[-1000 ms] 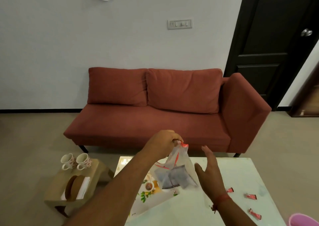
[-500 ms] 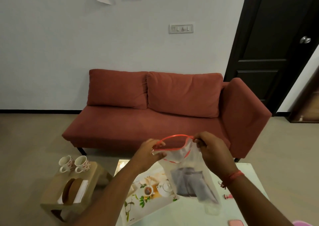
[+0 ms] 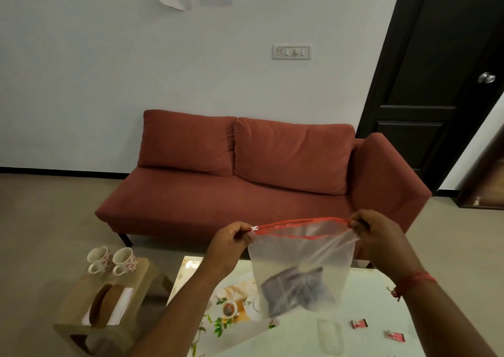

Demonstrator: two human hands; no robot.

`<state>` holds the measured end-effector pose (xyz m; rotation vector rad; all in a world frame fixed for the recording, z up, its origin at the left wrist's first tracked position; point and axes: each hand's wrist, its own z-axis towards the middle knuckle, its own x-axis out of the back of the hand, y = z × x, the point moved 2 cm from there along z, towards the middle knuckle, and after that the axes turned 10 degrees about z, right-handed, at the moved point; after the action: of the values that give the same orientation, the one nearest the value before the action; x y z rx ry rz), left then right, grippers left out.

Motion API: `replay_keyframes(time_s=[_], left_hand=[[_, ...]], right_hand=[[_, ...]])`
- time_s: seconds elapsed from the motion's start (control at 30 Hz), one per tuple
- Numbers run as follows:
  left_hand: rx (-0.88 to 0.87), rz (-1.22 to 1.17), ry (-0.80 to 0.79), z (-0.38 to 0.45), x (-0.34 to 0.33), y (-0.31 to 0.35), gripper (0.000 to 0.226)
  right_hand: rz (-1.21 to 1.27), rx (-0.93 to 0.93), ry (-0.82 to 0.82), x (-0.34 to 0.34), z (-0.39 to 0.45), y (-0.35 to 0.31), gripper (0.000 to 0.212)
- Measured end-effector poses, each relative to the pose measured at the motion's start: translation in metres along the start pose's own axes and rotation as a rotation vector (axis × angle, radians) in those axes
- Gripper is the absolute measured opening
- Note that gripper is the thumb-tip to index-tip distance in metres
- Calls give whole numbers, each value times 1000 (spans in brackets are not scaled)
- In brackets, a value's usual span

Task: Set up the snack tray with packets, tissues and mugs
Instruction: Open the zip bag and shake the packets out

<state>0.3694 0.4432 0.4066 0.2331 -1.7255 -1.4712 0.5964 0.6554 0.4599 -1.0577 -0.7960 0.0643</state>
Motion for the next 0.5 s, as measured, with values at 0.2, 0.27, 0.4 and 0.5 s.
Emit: replay_keyframes(time_s=[0.2, 0.27, 0.4, 0.5], left_hand=[[-120, 69, 23, -2, -1, 34, 17], [-174, 108, 53, -1, -3, 45, 17], [-302, 205, 92, 1, -9, 60, 20], [-329, 237, 102, 3, -12, 67, 21]], right_hand=[[-210, -43, -116, -4, 7, 19, 30], [-288, 130, -93, -12, 8, 5, 20], [-126, 360, -152, -36, 5, -46, 19], [-112, 446, -259, -60, 3, -83, 28]])
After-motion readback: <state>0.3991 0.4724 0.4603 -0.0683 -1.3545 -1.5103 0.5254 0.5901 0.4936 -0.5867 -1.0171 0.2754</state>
